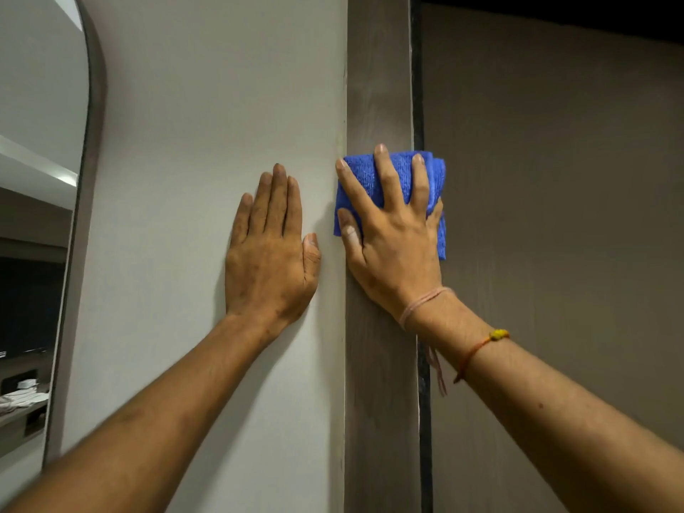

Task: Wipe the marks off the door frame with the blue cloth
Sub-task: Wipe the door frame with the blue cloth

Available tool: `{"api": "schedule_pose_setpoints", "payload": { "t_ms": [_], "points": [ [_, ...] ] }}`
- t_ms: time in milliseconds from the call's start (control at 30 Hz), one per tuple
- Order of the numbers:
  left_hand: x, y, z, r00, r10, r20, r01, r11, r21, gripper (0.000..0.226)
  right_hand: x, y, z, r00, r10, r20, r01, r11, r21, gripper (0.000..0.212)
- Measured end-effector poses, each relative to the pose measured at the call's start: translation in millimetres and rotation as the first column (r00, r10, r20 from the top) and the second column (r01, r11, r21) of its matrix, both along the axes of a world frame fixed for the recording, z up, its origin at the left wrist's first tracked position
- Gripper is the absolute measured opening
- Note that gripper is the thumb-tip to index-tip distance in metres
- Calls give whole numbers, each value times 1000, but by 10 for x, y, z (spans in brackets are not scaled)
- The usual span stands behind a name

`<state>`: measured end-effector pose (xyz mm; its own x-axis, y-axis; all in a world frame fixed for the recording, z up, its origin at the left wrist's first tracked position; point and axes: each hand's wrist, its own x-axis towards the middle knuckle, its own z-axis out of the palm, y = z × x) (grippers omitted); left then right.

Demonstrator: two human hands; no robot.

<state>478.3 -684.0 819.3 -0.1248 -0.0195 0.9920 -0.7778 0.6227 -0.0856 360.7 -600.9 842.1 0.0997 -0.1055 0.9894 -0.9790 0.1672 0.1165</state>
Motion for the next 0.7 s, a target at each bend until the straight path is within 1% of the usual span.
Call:
{"api": "schedule_pose_setpoints", "payload": {
  "t_ms": [67,133,200,267,400,533,600,700],
  "points": [
    [0,-8,-8,1000,1,-2,-1,1000,-2,64,-7,10,103,1000,-14,-3,14,1000,19,53],
    [-6,-11,-14,1000,4,-5,-4,1000,-1,64,-10,14,352,999,-32,-9,32,999,33,53],
    [-7,-18,-3,1000,16,0,-16,1000,5,65,7,9,582,1000,-28,14,27,999,29,53],
    [7,-26,39,1000,22,13,-22,1000,4,65,26,-13,657,999,-25,35,24,1000,12,52],
    [22,-26,137,999,29,20,-29,1000,-6,65,18,-27,446,999,-6,41,6,1000,-20,53],
    [8,-22,274,1000,28,4,-28,1000,-14,66,16,-21,-56,999,11,35,-9,999,-48,53],
    [-17,-21,393,1000,29,8,-29,999,-21,67,5,-19,-208,999,14,36,-13,999,-29,52],
    [-71,-17,498,1000,19,2,-19,1000,-12,67,-8,-9,-201,999,24,48,-24,1000,1,53]
  ]
}}
